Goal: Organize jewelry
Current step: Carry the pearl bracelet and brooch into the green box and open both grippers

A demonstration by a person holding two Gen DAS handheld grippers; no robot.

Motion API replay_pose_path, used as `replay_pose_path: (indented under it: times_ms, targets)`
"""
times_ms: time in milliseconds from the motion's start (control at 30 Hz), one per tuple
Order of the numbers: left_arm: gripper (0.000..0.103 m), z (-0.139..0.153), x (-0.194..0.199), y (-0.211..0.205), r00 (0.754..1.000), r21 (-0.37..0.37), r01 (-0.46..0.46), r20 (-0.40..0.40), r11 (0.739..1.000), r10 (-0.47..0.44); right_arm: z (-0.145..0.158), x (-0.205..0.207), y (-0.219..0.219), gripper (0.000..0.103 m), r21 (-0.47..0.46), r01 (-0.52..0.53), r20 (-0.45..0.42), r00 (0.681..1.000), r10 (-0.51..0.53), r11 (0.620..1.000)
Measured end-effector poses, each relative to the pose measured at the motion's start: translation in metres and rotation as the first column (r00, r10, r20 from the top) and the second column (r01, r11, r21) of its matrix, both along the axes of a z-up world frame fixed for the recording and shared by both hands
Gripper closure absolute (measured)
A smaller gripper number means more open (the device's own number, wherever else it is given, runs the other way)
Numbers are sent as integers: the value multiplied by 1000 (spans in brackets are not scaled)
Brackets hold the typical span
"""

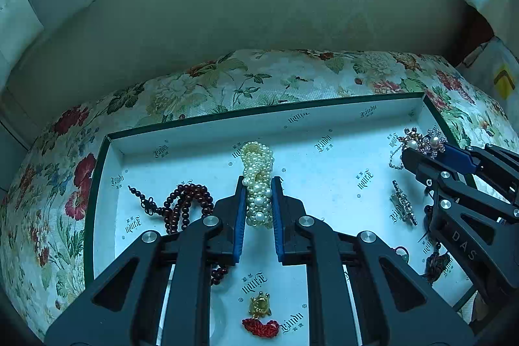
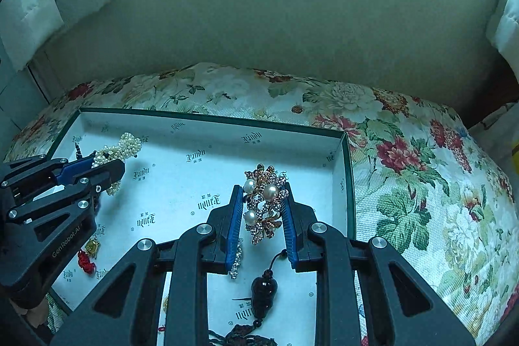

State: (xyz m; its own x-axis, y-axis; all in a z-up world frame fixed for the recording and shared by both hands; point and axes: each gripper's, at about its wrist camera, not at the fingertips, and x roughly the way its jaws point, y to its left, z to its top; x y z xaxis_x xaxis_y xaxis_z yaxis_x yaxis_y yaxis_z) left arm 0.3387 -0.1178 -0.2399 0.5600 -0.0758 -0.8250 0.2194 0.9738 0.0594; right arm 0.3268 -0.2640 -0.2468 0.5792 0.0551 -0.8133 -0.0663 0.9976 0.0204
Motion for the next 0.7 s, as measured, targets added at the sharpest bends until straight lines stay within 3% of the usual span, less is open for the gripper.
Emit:
replay_pose_path:
  times_ms: [633,700]
  targets:
    - [88,-10,13,-1,1000,32,-9,-21,999,10,-5,12,0,79,-4,-8,-53,999,8,1000]
    - [87,-10,13,-1,1000,36,-9,-20,999,9,-6,12,0,74,-4,-7,-55,998,6,1000]
